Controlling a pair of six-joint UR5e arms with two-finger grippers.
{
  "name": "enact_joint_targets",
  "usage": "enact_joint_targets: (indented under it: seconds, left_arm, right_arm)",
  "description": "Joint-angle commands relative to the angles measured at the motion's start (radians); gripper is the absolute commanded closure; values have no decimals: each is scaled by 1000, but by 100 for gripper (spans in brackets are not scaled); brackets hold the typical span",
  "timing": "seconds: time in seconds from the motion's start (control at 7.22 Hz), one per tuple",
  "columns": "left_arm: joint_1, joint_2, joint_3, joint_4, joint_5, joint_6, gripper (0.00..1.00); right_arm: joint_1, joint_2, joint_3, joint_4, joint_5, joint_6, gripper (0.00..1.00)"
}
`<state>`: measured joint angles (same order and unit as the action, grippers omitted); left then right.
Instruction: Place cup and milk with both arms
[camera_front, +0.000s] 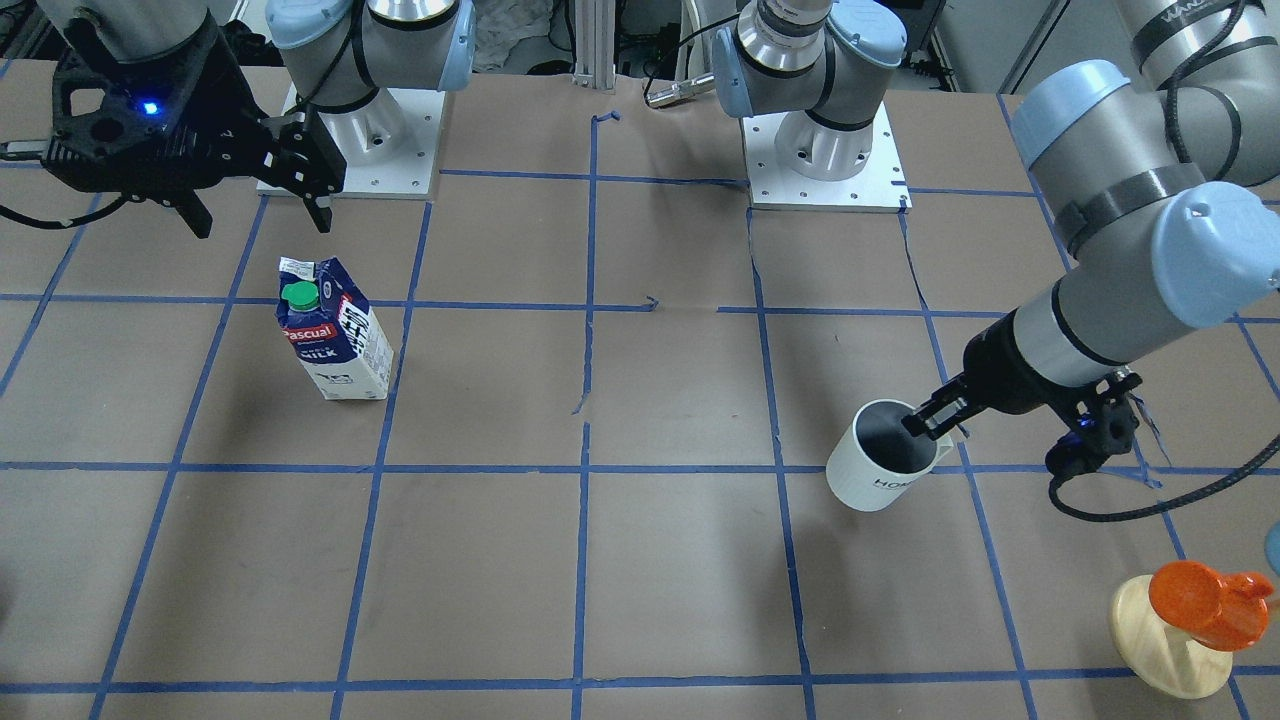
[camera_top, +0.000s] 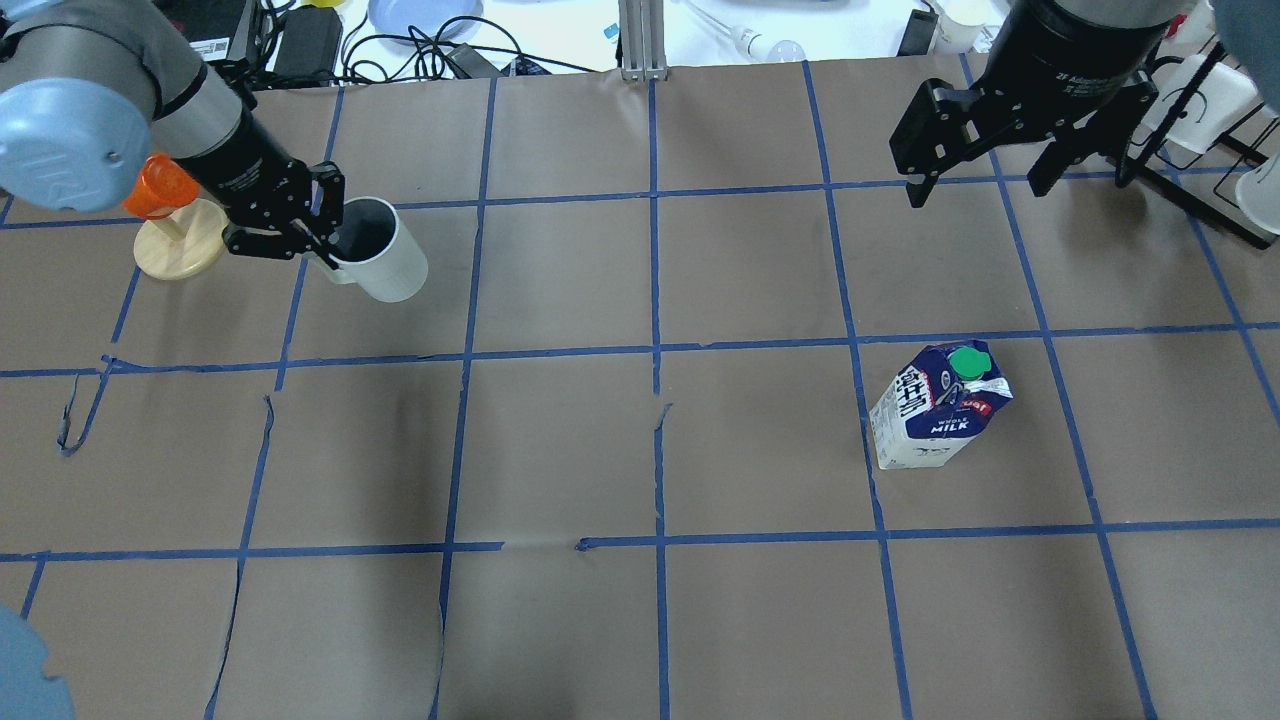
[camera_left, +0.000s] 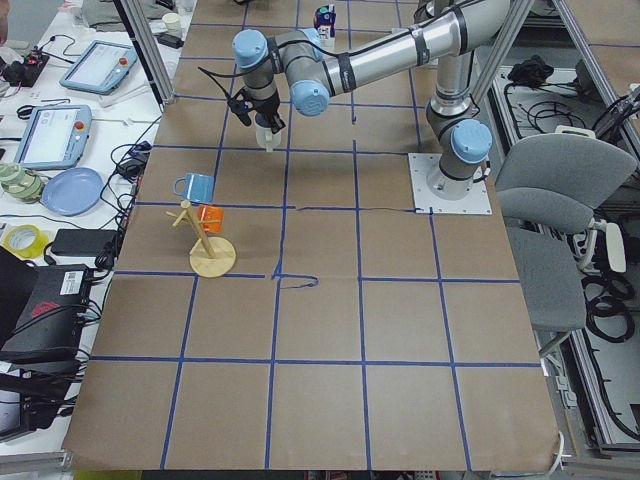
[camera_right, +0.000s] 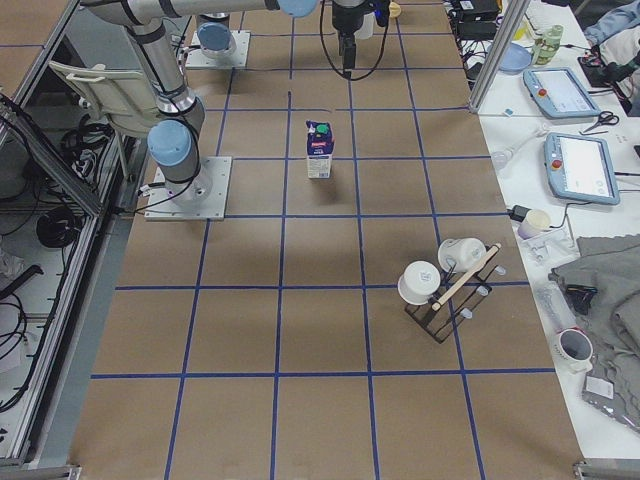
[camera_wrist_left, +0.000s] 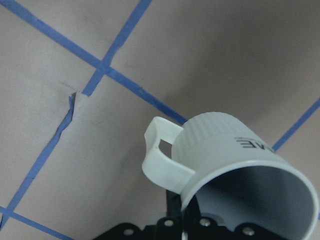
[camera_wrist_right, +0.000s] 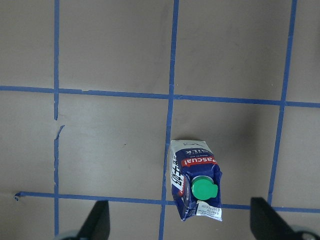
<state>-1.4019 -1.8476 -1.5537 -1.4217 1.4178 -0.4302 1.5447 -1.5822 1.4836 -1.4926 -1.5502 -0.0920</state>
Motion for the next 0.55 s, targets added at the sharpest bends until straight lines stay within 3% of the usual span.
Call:
enact_joint_targets:
  seconds: [0.0,0.42]
  left_arm:
    - [-159,-63,81,10,-6,-124,100]
    - [-268,-159,132,27,-69,-197,100]
  right_arm:
    - [0,-4,3,2,1,0,0]
    - [-2,2,4,2,-2,-3,0]
